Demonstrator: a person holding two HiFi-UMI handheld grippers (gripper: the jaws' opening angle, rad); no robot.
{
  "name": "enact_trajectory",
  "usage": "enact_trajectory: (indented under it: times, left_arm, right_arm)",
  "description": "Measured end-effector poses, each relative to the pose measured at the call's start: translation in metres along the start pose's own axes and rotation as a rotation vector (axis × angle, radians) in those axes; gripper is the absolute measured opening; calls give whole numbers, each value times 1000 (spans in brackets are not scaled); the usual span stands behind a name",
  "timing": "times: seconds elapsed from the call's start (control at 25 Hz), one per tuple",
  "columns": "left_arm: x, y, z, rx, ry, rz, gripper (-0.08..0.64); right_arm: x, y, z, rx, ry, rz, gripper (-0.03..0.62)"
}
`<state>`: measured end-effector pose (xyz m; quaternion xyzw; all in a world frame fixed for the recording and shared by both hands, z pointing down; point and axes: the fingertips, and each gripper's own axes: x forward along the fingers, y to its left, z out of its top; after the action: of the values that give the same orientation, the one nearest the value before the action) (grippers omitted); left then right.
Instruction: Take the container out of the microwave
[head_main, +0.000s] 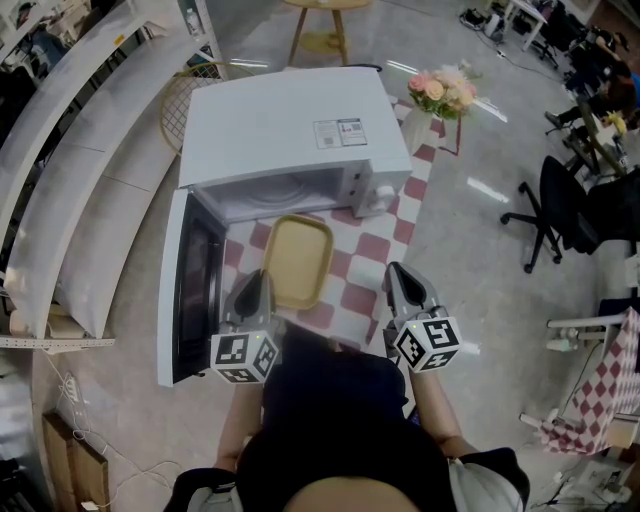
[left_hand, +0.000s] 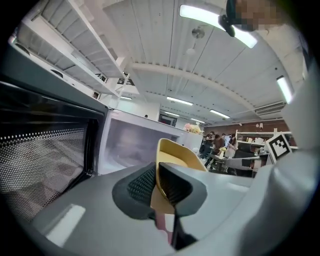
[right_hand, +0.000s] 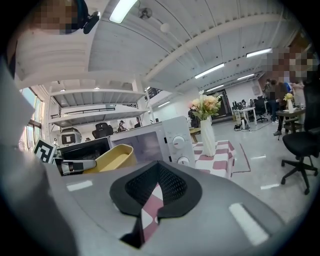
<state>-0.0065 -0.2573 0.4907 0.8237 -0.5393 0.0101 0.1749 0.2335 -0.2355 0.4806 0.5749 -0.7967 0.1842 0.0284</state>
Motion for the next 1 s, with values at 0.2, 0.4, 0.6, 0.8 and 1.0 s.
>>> enact_trajectory:
  times: [0.2, 0.4, 0.6, 0.8, 1.0]
  left_arm:
    - [1, 0, 0, 42, -1, 2, 29]
    - [1, 0, -3, 71, 11, 7, 29]
    - [2, 3, -4, 68, 20, 15, 29]
    - [1, 4, -5, 67, 26, 18, 29]
    - [-1, 4, -8, 61, 35, 19, 29]
  right_arm:
    - [1, 1, -2, -13, 11, 3, 0]
    - [1, 4, -4, -15, 20, 9, 0]
    - [4, 9, -8, -17, 31, 25, 0]
    - [5, 14, -10, -19, 41, 40, 0]
    - [4, 17, -12, -17, 46, 49, 0]
